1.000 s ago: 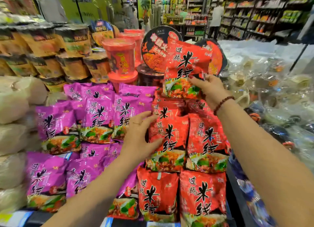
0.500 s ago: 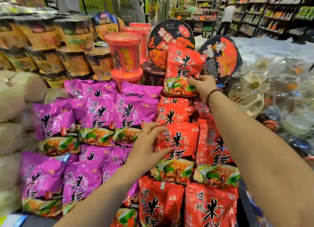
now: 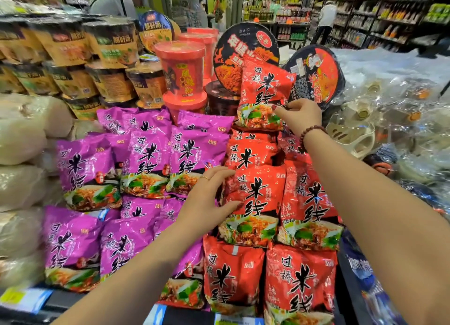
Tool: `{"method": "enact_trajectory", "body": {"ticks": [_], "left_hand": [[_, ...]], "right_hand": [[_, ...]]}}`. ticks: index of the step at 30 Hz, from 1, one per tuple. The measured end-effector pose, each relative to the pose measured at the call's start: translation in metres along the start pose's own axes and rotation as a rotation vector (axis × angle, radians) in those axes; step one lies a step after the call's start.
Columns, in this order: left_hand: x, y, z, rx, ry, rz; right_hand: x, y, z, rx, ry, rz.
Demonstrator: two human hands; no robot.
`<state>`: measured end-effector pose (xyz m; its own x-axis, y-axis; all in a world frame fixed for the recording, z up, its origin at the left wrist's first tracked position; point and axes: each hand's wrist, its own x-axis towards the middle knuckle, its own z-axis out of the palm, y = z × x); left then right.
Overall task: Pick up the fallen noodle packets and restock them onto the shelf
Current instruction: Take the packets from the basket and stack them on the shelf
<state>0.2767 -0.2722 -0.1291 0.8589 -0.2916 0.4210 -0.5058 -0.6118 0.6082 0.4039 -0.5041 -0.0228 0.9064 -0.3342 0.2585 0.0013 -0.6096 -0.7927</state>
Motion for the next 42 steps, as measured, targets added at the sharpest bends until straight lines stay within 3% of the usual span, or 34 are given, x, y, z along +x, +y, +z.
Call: {"method": "enact_trajectory", "body": {"ticks": [11, 18, 26, 30, 36, 42], "left_hand": [[-0.095, -0.035, -0.094, 0.250, 0.063, -0.172], [-0.234, -0.072, -0.179, 0.416, 0.033, -0.353], [-0.428, -0.131, -0.236, 0.485, -0.012, -0.575], [-0.498, -0.159, -0.232, 0.458, -0.058, -0.729], [-0.588, -0.196, -0.176, 0.376, -0.076, -0.959], [-0.668, -0.237, -0.081, 0.328, 0.014, -1.151]], "right_hand": [[-0.147, -0.061, 0.042, -0.301, -0.320, -0.765], [-0.285, -0.092, 0.127, -0.359, -0.523, -0.992], [-0.434, -0.086, 0.223, -0.329, -0.892, -0.973], [-0.487, -0.063, 0.266, -0.341, -1.024, -0.856], [-0.545, -0.015, 0.339, -0.349, -1.254, -0.656], [-0.612, 0.089, 0.426, -0.409, -1.458, -0.441]]}}
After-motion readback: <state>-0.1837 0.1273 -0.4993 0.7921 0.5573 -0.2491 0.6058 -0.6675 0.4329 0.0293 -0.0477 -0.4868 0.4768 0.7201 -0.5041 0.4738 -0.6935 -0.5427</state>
